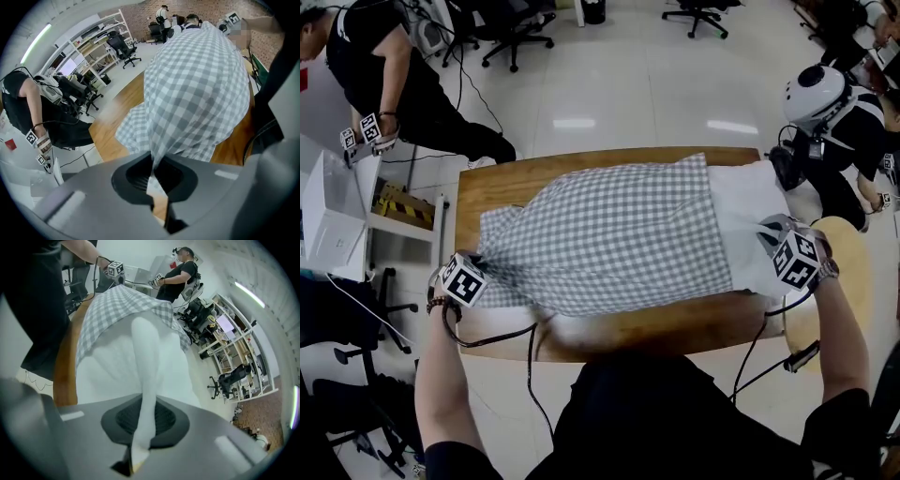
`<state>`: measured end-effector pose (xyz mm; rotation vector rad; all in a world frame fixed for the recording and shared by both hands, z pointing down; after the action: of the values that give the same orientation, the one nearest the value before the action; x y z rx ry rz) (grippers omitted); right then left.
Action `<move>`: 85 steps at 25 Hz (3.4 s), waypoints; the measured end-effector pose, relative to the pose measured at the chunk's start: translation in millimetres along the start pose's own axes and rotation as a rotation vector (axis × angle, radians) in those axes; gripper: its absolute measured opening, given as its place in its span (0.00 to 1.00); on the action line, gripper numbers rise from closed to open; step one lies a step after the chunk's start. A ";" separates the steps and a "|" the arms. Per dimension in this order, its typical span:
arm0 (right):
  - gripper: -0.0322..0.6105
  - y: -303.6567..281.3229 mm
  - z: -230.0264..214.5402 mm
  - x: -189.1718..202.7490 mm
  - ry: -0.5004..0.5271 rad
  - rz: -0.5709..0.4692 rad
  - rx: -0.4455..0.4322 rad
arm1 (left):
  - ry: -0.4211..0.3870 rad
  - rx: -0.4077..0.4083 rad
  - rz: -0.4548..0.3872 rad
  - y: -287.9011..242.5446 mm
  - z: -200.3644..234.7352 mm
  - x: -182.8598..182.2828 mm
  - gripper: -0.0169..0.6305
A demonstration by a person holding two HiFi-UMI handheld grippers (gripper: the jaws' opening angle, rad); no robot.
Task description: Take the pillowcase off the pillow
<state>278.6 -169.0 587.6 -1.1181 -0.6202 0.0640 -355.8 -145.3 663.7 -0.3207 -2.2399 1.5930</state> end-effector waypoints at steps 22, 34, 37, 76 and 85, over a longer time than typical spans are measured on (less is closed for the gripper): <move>0.08 1.1 3.4 4.4 -0.028 0.020 0.003 | 0.047 0.020 -0.045 4.9 -14.1 -0.9 0.04; 0.28 1.0 6.6 -8.9 -0.004 -0.018 -0.001 | -0.030 0.023 -0.148 0.2 -32.1 -40.1 0.16; 0.37 15.4 11.2 -19.4 0.008 -0.019 -0.028 | -0.084 0.043 -0.176 10.5 -33.8 -54.7 0.32; 0.59 -52.2 24.3 -86.9 0.075 0.007 -0.258 | -0.514 0.384 -0.051 -74.6 -51.3 -145.3 0.61; 0.59 -69.9 7.8 -109.6 0.095 0.004 -0.259 | -0.534 0.417 -0.031 -105.5 -27.6 -141.3 0.61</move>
<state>165.9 -232.6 602.1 -1.3651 -0.5517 -0.0673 -213.2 -212.2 747.5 0.2854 -2.1525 2.2724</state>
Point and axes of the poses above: the fingertips, and each gripper's own axes: y backward along the fingers, z to its left, x out of its underside, the point moved 4 cm from there along y, backward along the fingers, and after that the axes turned 15 degrees about -y, right-handed, at the moved point
